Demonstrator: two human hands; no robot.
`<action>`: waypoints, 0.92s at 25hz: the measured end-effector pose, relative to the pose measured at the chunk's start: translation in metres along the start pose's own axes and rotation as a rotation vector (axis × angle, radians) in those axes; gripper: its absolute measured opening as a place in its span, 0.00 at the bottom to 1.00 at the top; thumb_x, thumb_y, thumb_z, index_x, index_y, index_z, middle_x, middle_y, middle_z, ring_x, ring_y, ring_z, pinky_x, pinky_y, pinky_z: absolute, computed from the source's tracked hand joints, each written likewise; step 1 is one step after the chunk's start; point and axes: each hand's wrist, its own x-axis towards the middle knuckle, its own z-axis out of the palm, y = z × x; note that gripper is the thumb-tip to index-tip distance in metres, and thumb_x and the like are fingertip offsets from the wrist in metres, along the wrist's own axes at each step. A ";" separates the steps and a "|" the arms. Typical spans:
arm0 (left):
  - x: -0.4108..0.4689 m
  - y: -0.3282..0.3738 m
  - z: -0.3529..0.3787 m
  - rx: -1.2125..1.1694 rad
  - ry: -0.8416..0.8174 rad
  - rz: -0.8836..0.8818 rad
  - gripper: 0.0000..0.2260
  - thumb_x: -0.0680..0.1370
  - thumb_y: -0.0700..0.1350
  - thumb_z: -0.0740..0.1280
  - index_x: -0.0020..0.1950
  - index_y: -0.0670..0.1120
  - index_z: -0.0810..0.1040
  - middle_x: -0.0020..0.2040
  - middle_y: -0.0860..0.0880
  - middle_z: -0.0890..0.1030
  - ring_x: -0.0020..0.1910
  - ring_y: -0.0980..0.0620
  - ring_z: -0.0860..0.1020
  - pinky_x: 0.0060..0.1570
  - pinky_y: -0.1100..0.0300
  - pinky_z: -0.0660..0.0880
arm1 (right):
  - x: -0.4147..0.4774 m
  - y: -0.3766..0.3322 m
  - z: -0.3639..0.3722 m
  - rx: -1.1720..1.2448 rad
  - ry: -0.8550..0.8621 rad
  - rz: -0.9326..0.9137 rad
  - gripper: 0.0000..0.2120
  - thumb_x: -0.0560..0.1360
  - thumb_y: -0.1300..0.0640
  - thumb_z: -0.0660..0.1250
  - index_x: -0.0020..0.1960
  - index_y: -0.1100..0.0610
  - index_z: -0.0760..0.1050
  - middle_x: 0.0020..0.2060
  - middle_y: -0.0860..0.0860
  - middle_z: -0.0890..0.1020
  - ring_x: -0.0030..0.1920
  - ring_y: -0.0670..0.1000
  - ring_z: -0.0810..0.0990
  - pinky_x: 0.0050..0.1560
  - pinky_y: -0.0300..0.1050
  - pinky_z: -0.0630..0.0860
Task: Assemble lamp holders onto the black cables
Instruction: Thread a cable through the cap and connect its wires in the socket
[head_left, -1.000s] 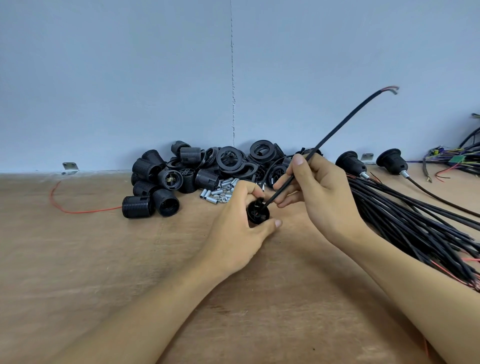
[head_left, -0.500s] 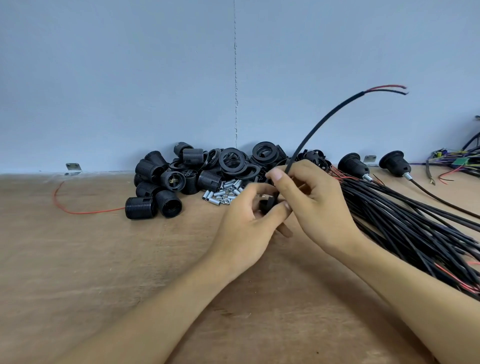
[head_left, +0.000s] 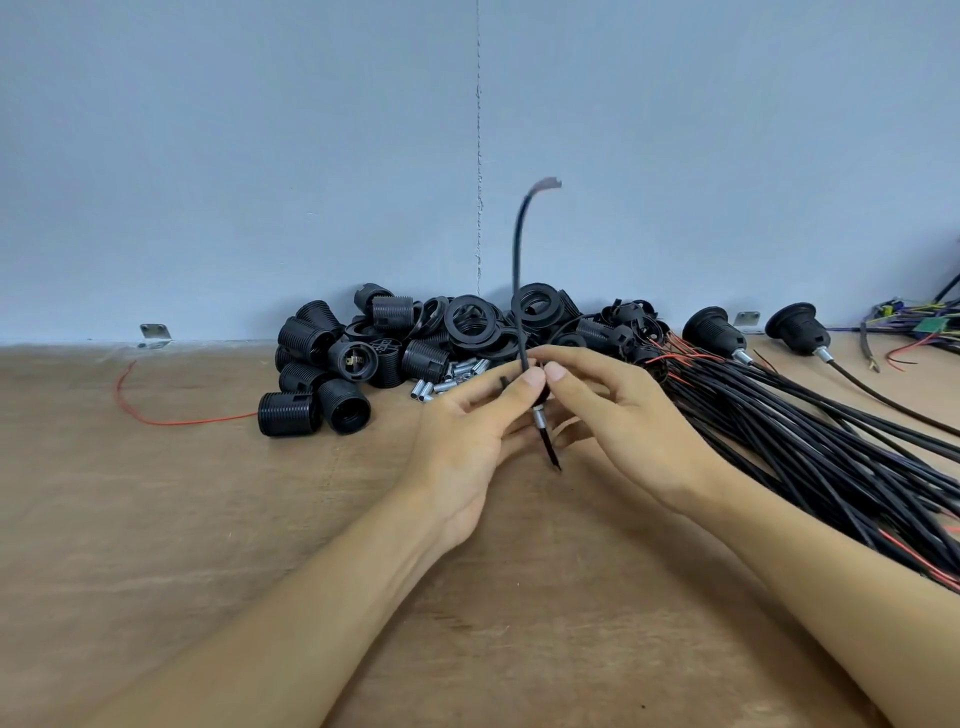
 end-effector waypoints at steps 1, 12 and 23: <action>0.001 0.000 -0.001 -0.023 0.024 -0.014 0.05 0.75 0.43 0.74 0.49 0.48 0.88 0.52 0.43 0.87 0.53 0.46 0.86 0.46 0.60 0.82 | 0.001 0.001 -0.002 0.023 -0.050 0.030 0.15 0.82 0.54 0.66 0.67 0.47 0.77 0.53 0.49 0.85 0.51 0.54 0.85 0.49 0.53 0.83; 0.008 0.000 -0.006 0.051 0.367 0.172 0.07 0.74 0.41 0.78 0.47 0.43 0.81 0.39 0.48 0.87 0.40 0.52 0.85 0.43 0.62 0.81 | 0.004 0.012 -0.021 -0.953 -0.061 -0.220 0.18 0.80 0.61 0.64 0.66 0.48 0.78 0.51 0.47 0.83 0.54 0.48 0.78 0.56 0.44 0.73; 0.008 0.001 -0.016 0.065 0.433 0.120 0.09 0.75 0.37 0.76 0.46 0.41 0.76 0.42 0.44 0.86 0.44 0.48 0.86 0.50 0.56 0.84 | 0.008 0.025 -0.049 -1.449 0.400 0.159 0.16 0.71 0.63 0.64 0.55 0.52 0.83 0.54 0.56 0.81 0.60 0.62 0.72 0.64 0.57 0.55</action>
